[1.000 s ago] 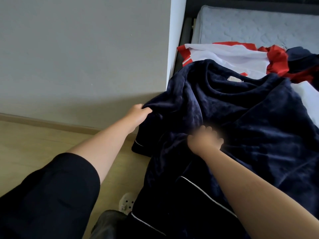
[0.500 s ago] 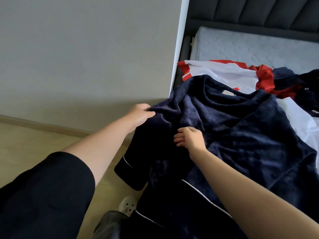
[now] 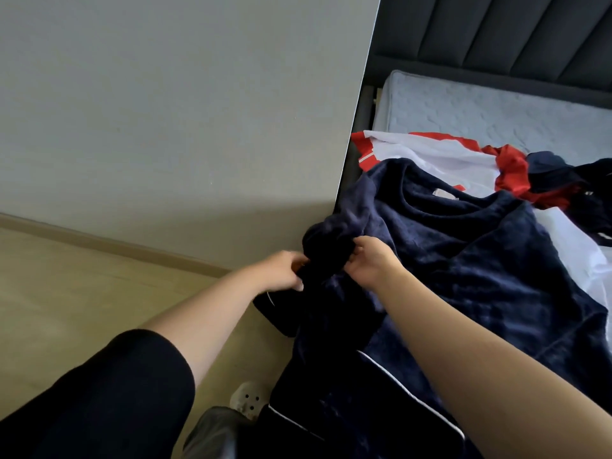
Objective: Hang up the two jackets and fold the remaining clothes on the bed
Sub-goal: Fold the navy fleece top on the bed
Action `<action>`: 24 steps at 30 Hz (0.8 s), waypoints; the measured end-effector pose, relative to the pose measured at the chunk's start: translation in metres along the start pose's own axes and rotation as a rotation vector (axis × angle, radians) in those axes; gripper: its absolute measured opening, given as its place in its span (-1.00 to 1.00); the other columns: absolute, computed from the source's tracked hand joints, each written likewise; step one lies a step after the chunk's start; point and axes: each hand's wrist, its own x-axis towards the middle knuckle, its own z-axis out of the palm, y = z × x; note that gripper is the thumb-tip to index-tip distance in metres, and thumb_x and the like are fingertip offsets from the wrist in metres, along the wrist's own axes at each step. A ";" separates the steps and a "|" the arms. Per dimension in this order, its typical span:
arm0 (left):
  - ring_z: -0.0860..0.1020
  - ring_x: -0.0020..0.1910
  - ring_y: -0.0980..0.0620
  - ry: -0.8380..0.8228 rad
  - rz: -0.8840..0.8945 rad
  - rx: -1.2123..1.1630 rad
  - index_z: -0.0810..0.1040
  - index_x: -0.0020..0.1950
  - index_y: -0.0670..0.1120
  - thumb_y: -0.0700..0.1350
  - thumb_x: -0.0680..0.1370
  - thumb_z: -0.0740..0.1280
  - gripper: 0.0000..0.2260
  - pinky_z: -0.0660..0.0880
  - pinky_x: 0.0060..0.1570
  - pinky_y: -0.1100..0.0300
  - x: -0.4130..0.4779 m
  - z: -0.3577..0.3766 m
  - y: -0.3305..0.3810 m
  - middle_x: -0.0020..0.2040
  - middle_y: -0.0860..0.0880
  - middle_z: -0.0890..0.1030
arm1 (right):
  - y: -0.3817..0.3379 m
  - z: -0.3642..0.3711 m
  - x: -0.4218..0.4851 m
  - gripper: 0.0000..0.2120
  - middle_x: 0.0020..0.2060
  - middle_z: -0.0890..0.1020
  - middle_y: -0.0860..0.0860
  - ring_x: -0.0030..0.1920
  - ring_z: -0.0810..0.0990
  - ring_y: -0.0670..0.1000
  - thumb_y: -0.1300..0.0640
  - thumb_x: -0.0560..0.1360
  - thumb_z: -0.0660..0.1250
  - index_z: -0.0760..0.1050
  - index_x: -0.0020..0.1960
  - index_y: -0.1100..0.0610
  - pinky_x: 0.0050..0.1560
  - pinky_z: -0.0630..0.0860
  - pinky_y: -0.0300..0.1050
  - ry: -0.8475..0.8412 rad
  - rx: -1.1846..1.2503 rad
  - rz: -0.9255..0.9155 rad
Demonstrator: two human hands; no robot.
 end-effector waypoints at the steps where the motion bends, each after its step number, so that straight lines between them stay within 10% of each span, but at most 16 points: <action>1: 0.52 0.04 -0.04 -0.057 0.000 0.090 0.51 0.12 -0.11 -0.33 0.42 0.37 -0.69 0.42 -0.05 0.19 0.001 0.005 -0.003 -0.02 -0.05 0.54 | -0.002 -0.002 0.000 -0.79 -0.30 0.47 0.09 -0.27 0.48 0.03 0.35 0.56 0.06 0.45 -0.12 0.24 -0.21 0.46 -0.16 -0.002 0.021 -0.001; 7: 0.46 -0.20 -0.09 0.162 -0.167 0.389 0.36 -0.26 -0.09 -0.15 0.51 0.25 -0.85 0.37 -0.24 0.15 0.004 0.032 -0.029 -0.26 -0.04 0.45 | -0.009 -0.010 0.001 -0.79 -0.27 0.51 0.08 -0.26 0.50 0.01 0.32 0.60 0.06 0.44 -0.10 0.24 -0.23 0.46 -0.18 0.014 0.106 -0.041; 18: 0.32 -0.61 0.04 0.295 -0.099 -0.210 0.37 -0.43 -0.14 -0.26 0.41 0.28 -0.78 0.21 -0.59 0.42 -0.061 -0.026 0.082 -0.59 0.00 0.35 | -0.032 -0.051 -0.065 -0.65 0.24 0.49 0.23 0.28 0.47 0.19 0.08 0.64 0.05 0.28 0.36 0.21 0.07 0.42 0.02 0.042 -0.167 0.005; 24: 0.39 -0.69 0.14 0.096 -0.059 -0.623 0.43 -0.25 -0.11 -0.15 0.53 0.28 -0.84 0.44 -0.59 0.33 -0.114 0.002 0.175 -0.49 -0.03 0.41 | -0.053 -0.093 -0.115 -0.73 0.06 0.56 0.24 0.09 0.56 0.19 0.03 0.65 0.01 0.37 0.12 0.19 0.03 0.46 0.04 0.061 -0.171 -0.043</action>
